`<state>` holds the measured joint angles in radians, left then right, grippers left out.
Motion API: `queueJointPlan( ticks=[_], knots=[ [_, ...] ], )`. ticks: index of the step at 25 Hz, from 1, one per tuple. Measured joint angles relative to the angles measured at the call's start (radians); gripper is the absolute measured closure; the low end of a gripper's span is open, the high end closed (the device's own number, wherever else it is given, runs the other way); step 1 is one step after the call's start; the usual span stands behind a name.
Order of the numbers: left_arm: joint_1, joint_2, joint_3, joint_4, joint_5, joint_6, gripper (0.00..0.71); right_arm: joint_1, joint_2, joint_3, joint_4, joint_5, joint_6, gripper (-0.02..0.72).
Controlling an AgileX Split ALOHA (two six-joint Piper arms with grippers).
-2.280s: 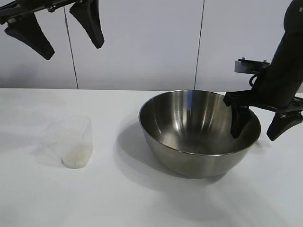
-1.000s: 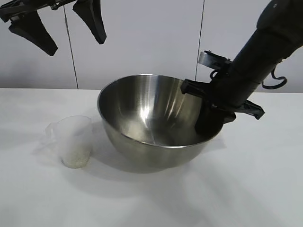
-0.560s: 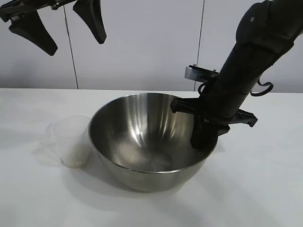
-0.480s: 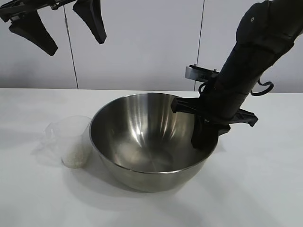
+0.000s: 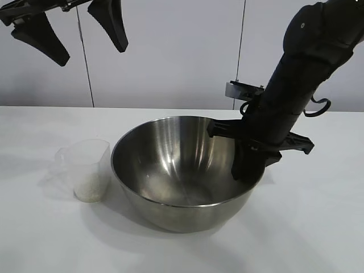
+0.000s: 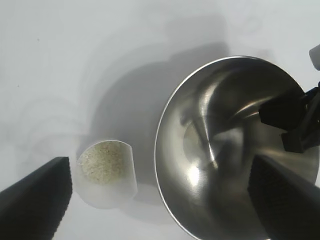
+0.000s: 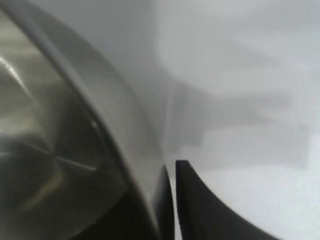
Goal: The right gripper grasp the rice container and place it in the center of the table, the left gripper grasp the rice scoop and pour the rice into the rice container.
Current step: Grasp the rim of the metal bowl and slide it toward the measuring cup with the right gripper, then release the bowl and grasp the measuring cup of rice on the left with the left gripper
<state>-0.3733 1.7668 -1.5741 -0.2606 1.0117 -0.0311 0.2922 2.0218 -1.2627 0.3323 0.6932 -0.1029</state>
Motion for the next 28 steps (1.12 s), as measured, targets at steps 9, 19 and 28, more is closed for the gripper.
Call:
queueJointPlan(
  ticks=[9, 19, 28],
  knots=[
    [0.0, 0.0, 0.0, 0.0, -0.016, 0.01, 0.021, -0.024, -0.1, 0.0, -0.002, 0.051, -0.002, 0.104],
    [0.0, 0.0, 0.0, -0.001, -0.06, 0.015, 0.021, -0.176, -0.286, 0.0, 0.063, 0.168, -0.031, 0.062],
    [0.0, -0.09, 0.073, -0.002, -0.189, 0.164, 0.046, -0.234, -0.314, 0.0, 0.222, 0.201, -0.144, 0.062]
  ],
)
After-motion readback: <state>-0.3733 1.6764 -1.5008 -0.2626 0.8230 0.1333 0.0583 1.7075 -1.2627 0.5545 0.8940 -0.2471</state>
